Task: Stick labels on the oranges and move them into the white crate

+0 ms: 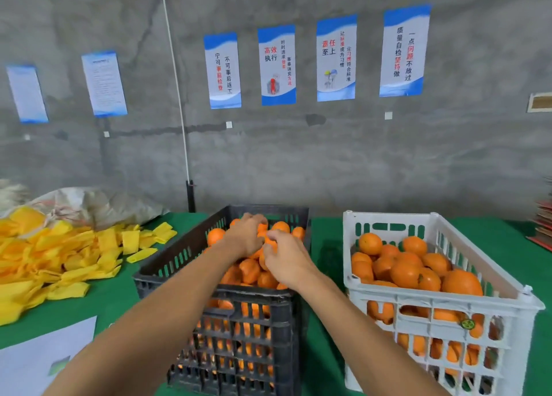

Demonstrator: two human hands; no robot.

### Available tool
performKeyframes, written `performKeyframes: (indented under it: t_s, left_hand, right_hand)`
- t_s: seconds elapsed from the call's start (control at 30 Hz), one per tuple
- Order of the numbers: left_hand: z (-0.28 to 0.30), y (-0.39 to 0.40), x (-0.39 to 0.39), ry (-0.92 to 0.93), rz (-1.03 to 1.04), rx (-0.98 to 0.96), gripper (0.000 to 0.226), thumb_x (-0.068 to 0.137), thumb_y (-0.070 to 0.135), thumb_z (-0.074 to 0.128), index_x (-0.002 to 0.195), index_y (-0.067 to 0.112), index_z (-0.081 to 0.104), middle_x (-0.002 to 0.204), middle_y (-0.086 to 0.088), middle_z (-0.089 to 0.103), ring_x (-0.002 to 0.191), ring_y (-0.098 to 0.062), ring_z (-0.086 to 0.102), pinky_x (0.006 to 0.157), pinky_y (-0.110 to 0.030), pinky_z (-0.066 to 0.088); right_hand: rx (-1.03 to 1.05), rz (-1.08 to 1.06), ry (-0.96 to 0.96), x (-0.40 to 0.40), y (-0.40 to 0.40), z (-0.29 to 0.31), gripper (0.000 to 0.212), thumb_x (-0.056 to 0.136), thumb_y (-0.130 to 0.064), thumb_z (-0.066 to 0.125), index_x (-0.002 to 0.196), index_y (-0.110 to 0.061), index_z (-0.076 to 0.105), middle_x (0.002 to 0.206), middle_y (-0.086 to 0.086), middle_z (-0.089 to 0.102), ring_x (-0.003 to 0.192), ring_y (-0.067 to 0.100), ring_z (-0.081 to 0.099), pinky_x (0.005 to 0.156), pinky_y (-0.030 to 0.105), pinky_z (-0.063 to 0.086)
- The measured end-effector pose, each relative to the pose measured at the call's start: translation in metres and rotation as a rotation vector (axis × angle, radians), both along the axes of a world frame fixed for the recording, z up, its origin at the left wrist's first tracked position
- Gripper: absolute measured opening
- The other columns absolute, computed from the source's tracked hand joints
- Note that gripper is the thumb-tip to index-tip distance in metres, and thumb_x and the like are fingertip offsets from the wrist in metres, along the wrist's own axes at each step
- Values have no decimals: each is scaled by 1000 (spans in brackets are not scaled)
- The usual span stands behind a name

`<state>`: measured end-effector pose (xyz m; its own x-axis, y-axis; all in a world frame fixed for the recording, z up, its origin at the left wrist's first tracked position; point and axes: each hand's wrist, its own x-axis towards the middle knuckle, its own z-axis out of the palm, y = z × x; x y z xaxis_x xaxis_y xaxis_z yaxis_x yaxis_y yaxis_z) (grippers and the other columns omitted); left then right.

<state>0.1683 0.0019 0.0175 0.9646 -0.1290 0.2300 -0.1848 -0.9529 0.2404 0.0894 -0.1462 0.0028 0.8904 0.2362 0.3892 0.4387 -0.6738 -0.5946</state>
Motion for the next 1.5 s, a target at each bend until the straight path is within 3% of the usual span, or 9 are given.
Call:
performKeyframes:
  t_s: [0.1, 0.33, 0.53, 0.73, 0.93, 1.07, 1.13, 1.37, 1.5]
  left_hand:
    - [-16, 40, 30, 180, 122, 91, 63, 96, 21, 65, 154, 20, 42, 153, -21, 38, 137, -40, 50, 111, -47, 44]
    - [-20, 51, 78, 357, 208, 290, 79, 96, 33, 72, 162, 27, 29, 158, -14, 39, 134, -32, 57, 101, -38, 55]
    - [-38, 58, 88, 376, 178, 149, 76, 94, 13, 75, 157, 27, 36, 151, -15, 41, 120, -36, 65, 91, -43, 62]
    - [-7, 40, 52, -36, 6, -34, 52, 91, 32, 68, 141, 31, 53, 127, -7, 56, 124, -32, 57, 101, -42, 50]
    - [5, -1, -35, -295, -232, -221, 37, 90, 27, 64, 127, 26, 61, 110, 0, 59, 101, -24, 60, 92, -43, 52]
    - [-22, -23, -112, -421, -377, -489, 61, 74, 51, 80, 129, 36, 57, 112, 20, 50, 104, 1, 56, 91, -18, 47]
    - [-41, -33, -140, -461, -463, -565, 68, 71, 55, 85, 130, 36, 56, 120, 19, 50, 113, -3, 57, 91, -21, 50]
    - [-137, -29, -209, -240, -506, -582, 69, 79, 53, 86, 136, 33, 54, 132, 11, 52, 122, -12, 57, 97, -23, 51]
    - [-199, -22, -241, 73, -201, -735, 71, 82, 64, 77, 141, 40, 46, 134, 18, 49, 113, -10, 63, 93, -35, 60]
  right_hand:
    - [-138, 96, 169, 29, 30, 3, 25, 102, -35, 53, 104, -13, 64, 99, 13, 65, 97, 36, 63, 71, 35, 42]
    - [-268, 79, 335, 62, 42, -21, 23, 98, -31, 57, 86, -12, 62, 81, 8, 58, 79, 28, 56, 64, 33, 43]
    - [-289, 11, 275, 57, 41, -17, 25, 99, -29, 54, 86, -10, 61, 98, 12, 63, 95, 35, 61, 68, 36, 46]
    - [-163, -169, -87, 43, 41, -1, 42, 106, -37, 41, 133, -8, 54, 135, 11, 56, 124, 32, 52, 98, 44, 48]
    - [143, -149, -338, -2, 10, 4, 38, 106, -38, 43, 136, -19, 55, 139, -1, 57, 129, 18, 49, 107, 36, 44]
    - [418, -30, -466, -61, -14, -23, 35, 101, -32, 56, 136, -26, 56, 141, -11, 55, 132, 4, 48, 111, 32, 43]
    - [533, 6, -498, -86, -23, -39, 40, 98, -29, 63, 137, -23, 57, 141, -10, 56, 134, 8, 51, 111, 32, 45]
    - [397, 125, -171, -143, -55, -140, 52, 99, -48, 63, 146, -30, 51, 149, -20, 48, 139, 4, 46, 108, 19, 43]
    - [284, 115, 97, -160, -74, -202, 34, 103, -49, 54, 136, -41, 56, 134, -26, 58, 125, -5, 54, 102, 28, 50]
